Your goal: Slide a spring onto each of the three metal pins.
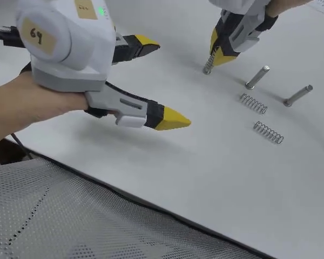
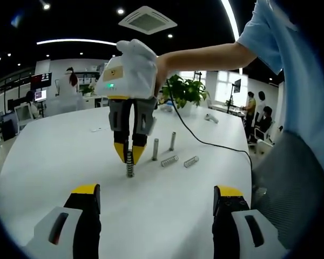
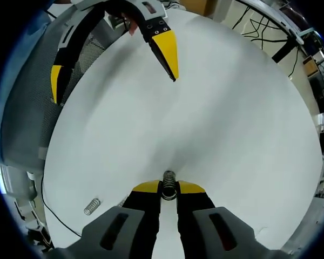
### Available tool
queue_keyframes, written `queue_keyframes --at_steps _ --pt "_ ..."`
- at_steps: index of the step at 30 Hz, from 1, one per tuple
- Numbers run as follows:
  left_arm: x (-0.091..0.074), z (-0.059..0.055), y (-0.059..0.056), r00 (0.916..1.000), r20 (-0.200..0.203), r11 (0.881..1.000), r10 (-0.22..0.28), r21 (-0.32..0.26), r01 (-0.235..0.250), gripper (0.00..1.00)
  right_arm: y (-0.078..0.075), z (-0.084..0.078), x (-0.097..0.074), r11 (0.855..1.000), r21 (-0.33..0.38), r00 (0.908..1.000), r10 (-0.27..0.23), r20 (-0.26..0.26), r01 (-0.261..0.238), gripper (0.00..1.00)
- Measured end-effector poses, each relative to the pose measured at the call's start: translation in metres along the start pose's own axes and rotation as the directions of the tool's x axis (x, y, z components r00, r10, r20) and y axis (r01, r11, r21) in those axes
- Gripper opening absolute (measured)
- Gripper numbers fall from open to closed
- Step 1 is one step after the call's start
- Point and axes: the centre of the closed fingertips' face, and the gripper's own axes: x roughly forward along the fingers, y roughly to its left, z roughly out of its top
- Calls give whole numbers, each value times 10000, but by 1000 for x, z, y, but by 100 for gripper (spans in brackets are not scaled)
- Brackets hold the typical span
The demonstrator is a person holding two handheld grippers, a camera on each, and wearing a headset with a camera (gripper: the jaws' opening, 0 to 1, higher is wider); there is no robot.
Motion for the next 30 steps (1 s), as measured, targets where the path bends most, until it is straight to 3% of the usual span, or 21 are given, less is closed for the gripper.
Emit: queue_keyframes --at_steps 23,30 --pt "0 -1 1 10000 -44 10000 -48 -3 48 83 -3 0 5 10000 7 9999 99 -12 -99 9" --pt "0 -1 2 10000 -33 10000 -49 -25 48 82 -2 2 6 9997 209 9995 82 299 -88 27"
